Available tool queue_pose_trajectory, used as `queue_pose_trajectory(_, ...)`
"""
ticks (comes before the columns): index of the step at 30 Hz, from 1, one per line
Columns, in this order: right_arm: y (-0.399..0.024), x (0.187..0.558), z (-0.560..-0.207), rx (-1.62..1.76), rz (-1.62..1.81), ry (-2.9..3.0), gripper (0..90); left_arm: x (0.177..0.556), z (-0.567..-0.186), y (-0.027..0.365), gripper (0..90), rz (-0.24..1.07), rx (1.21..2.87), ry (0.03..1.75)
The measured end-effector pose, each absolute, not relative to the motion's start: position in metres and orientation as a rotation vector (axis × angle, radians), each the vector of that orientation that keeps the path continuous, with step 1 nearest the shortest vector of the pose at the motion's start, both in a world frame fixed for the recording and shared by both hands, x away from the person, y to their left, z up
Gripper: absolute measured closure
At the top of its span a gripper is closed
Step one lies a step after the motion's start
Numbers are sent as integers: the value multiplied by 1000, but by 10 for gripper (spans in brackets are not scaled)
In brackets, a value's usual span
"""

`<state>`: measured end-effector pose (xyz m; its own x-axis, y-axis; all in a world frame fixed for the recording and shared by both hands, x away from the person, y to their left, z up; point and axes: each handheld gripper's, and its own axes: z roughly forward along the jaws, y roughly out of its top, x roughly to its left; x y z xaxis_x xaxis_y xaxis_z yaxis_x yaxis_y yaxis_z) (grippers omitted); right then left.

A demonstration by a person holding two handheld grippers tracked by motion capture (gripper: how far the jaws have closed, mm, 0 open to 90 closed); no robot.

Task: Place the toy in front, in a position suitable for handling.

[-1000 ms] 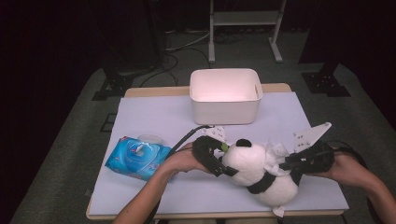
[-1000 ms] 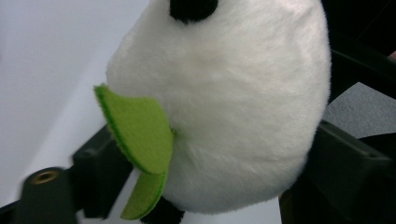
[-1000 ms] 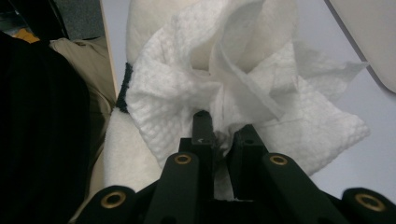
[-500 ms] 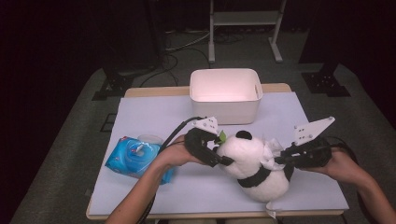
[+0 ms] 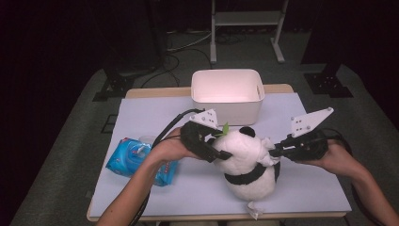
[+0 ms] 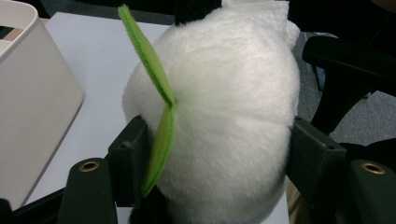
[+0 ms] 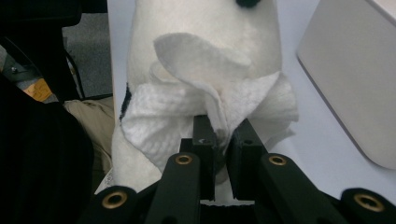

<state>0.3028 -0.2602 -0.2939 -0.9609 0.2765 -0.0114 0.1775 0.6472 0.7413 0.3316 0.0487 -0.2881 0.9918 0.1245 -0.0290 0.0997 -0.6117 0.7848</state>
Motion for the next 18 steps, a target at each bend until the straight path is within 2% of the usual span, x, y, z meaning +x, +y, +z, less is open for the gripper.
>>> queue_pose_trajectory(12, -246, 307, -261, 324, 1214, 2696, 819, 330, -278, 34, 317, 69, 2282, 105)
queue_pose_trajectory(18, -241, 313, -271, 331, 1156, 2747, 821, 333, -290, 28, 278, 33, 2296, 117)
